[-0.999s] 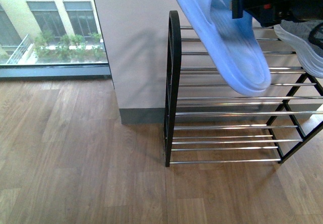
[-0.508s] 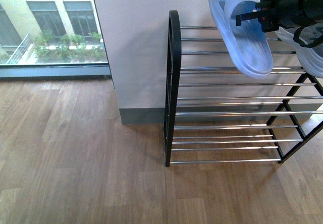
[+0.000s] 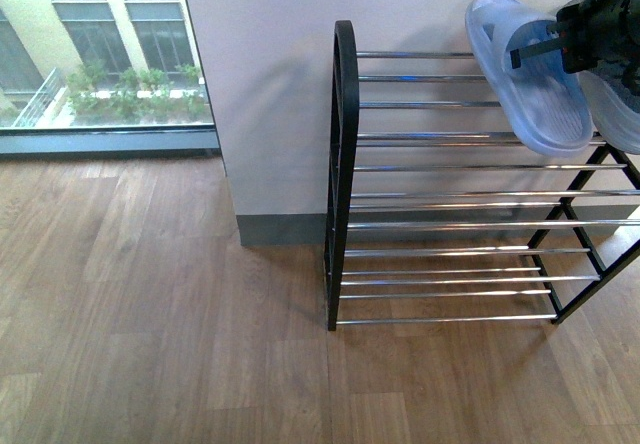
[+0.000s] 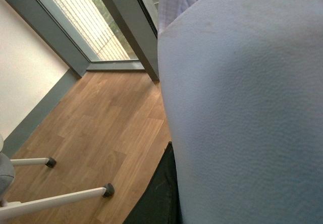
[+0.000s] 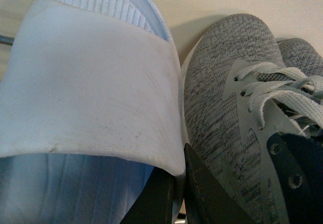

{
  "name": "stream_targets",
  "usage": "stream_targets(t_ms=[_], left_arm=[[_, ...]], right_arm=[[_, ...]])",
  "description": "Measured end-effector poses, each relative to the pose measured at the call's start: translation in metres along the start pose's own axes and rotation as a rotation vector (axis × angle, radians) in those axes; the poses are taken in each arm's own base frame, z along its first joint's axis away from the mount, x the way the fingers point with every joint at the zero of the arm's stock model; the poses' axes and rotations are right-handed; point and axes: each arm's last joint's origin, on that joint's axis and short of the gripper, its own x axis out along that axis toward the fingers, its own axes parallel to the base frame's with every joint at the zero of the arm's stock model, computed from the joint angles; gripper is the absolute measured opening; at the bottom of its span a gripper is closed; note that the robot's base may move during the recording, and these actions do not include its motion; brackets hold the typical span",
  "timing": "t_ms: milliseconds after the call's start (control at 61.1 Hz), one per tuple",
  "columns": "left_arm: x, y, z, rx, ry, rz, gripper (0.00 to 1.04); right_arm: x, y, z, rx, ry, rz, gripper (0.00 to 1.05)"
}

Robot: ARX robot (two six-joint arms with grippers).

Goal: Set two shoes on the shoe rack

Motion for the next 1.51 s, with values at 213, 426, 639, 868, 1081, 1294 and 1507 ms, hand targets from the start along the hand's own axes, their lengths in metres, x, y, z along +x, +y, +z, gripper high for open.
stream_targets(t_ms=[213, 426, 639, 868, 1081, 1294, 1507], left_arm=[[0.000, 0.000, 0.000, 0.000, 0.000, 0.000, 0.02], [0.000, 0.000, 0.000, 0.000, 0.000, 0.000, 0.02], [0.000, 0.000, 0.000, 0.000, 0.000, 0.000, 0.02], [0.000, 0.000, 0.000, 0.000, 0.000, 0.000, 0.02], [0.000, 0.000, 0.000, 0.000, 0.000, 0.000, 0.02], [0.000, 0.000, 0.000, 0.000, 0.000, 0.000, 0.02], [0.000, 0.000, 0.000, 0.000, 0.000, 0.000, 0.02]], right_arm=[[0.006, 0.004, -0.001, 0.003, -0.002, -0.018, 0.02], [0.014, 0.013, -0.004, -0.012, 0.008, -0.057, 0.02], [0.024, 0.012, -0.008, -0.021, 0.021, -0.114, 0.02], [0.025, 0.010, -0.008, -0.024, 0.018, -0.121, 0.02], [0.018, 0.008, -0.001, 0.040, 0.031, -0.045, 0.37], [-0.016, -0.006, 0.029, 0.073, -0.020, 0.027, 0.68], [-0.075, -0.041, 0.063, 0.049, -0.134, 0.058, 0.97]])
